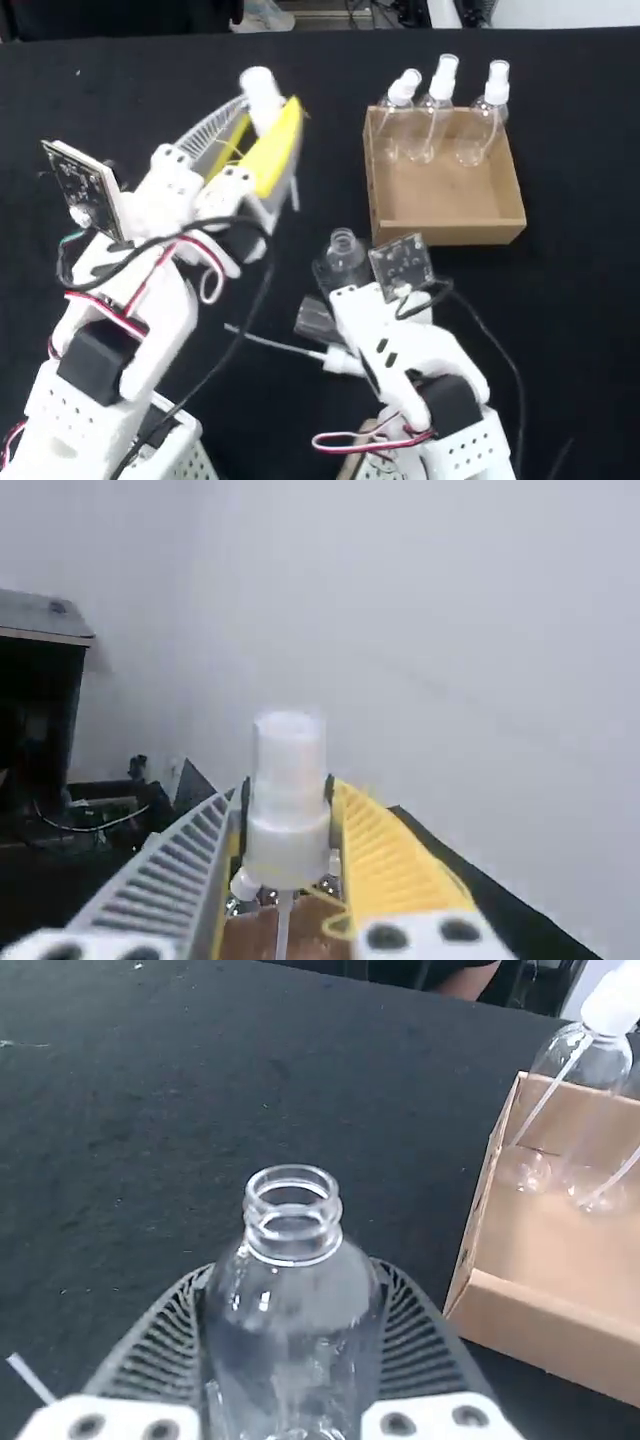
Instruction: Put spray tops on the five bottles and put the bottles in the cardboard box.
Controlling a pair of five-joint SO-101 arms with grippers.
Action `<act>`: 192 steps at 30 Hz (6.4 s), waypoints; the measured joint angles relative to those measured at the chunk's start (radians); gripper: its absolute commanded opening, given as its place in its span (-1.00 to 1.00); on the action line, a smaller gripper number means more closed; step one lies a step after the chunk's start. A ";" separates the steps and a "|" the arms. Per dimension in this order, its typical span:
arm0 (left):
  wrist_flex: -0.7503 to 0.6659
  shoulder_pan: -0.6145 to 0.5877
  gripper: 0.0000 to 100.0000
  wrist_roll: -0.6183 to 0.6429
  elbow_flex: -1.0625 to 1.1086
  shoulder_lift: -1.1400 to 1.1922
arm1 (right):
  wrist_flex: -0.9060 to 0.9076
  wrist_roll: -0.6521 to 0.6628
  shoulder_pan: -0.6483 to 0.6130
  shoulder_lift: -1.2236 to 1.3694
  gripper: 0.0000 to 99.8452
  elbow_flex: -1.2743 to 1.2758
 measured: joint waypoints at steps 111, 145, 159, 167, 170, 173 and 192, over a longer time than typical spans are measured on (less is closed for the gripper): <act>-0.358 -0.388 -0.62 -0.038 0.994 -0.315 | -0.227 -0.068 0.334 0.295 -0.98 -0.448; -0.358 -0.388 -0.62 -0.031 1.022 -0.322 | -1.316 -0.066 0.404 1.579 -0.98 -0.379; -0.358 -0.388 -0.62 -0.031 1.022 -0.322 | -1.467 0.034 0.390 1.579 -0.98 -0.293; -0.358 -0.388 -0.62 -0.031 1.022 -0.322 | -1.554 0.055 0.390 1.579 -0.98 -0.261; -0.358 -0.388 -0.62 -0.031 1.022 -0.322 | -1.554 0.055 0.390 1.579 -0.98 -0.250; -0.358 -0.388 -0.62 -0.031 1.022 -0.322 | -1.554 0.055 0.390 1.579 -0.98 -0.236; -0.358 -0.388 -0.62 -0.031 1.022 -0.322 | -1.547 0.055 0.390 1.577 -0.71 -0.215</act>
